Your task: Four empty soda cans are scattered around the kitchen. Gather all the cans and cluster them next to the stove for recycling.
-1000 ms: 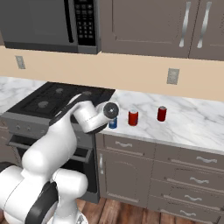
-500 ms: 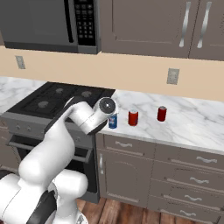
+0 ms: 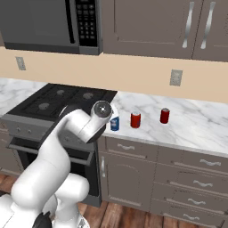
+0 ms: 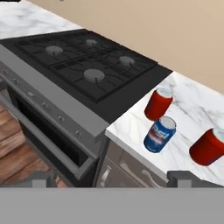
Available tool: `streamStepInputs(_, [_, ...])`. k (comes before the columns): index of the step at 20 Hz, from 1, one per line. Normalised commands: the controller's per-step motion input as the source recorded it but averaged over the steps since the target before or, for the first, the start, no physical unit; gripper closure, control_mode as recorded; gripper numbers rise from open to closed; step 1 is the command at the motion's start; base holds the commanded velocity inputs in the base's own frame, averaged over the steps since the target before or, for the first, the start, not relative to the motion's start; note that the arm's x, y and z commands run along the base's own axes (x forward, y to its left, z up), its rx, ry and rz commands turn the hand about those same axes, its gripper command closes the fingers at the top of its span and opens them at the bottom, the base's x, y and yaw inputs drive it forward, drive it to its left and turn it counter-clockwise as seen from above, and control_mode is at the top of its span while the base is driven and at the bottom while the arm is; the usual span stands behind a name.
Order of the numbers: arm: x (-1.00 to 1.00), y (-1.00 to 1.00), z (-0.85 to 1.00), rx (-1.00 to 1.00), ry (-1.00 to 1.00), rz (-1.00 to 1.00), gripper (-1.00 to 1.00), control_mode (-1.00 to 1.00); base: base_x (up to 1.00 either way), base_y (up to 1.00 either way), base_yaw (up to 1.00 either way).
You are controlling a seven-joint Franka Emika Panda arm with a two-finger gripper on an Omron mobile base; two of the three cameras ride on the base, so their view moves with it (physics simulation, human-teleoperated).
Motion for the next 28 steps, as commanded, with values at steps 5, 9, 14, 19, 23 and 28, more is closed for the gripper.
streamStepInputs(5, [-0.01, 0.0, 0.0, -0.09, 0.0, -0.04, -1.0, -1.0, 0.0, 0.0, 0.0])
streamStepInputs(9, [0.0, -0.03, 0.0, -0.12, 0.0, -0.07, -1.0, -1.0, 0.0, 0.0, 0.0])
streamStepInputs(14, [0.0, -0.06, 0.0, -0.12, 0.0, -0.11, -1.0, -1.0, 0.0, 0.0, 0.0])
streamStepInputs(19, [0.0, -0.01, 0.0, -0.07, 0.0, -0.18, -1.0, -1.0, 0.0, 0.0, 0.0])
streamStepInputs(23, [0.0, -0.02, 0.0, -0.01, 0.0, -0.22, -1.0, -1.0, 0.0, 0.0, 0.0])
streamStepInputs(28, [0.0, -0.08, 0.0, 0.04, 0.02, -0.21, -1.0, -1.0, 0.0, 0.0, 0.0])
